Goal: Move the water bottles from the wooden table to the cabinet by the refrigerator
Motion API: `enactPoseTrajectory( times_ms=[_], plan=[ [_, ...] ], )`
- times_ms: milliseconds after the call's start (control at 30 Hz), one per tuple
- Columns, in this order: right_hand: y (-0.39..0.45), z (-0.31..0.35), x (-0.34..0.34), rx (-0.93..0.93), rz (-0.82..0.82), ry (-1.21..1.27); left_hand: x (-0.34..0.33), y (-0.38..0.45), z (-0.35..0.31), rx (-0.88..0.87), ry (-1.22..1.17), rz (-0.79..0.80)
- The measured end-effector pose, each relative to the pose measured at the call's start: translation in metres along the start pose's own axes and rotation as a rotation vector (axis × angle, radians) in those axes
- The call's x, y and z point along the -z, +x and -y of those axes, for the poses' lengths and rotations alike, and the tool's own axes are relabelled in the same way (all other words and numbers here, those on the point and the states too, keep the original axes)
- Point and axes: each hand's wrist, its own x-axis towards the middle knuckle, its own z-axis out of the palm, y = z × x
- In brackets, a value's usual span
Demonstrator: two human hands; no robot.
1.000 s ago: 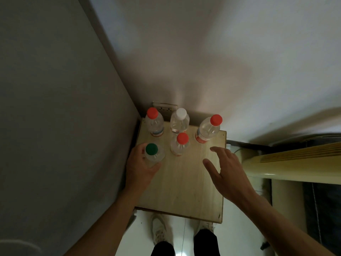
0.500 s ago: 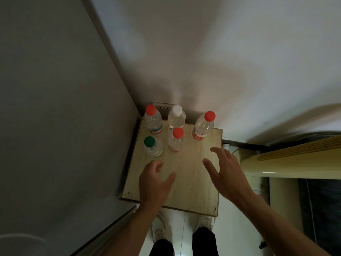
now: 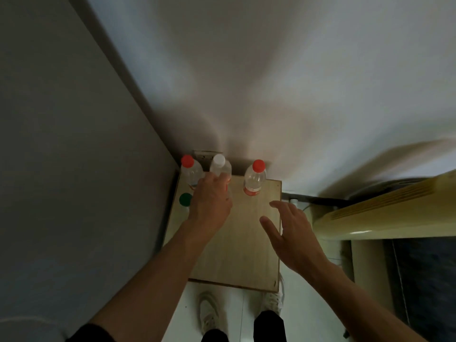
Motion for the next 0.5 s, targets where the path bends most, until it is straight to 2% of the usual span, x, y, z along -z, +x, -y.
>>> enactPoseTrajectory(
  times_ms=[233, 500],
  plan=[
    [-0.002, -0.014, 0.006, -0.024, 0.01, 0.004, -0.001, 0.0, 0.003, -0.074, -0.009, 0.018],
    [0.001, -0.02, 0.009, -0.05, 0.016, 0.004, -0.005, -0.024, 0.015, -0.069, -0.052, 0.033]
  ],
)
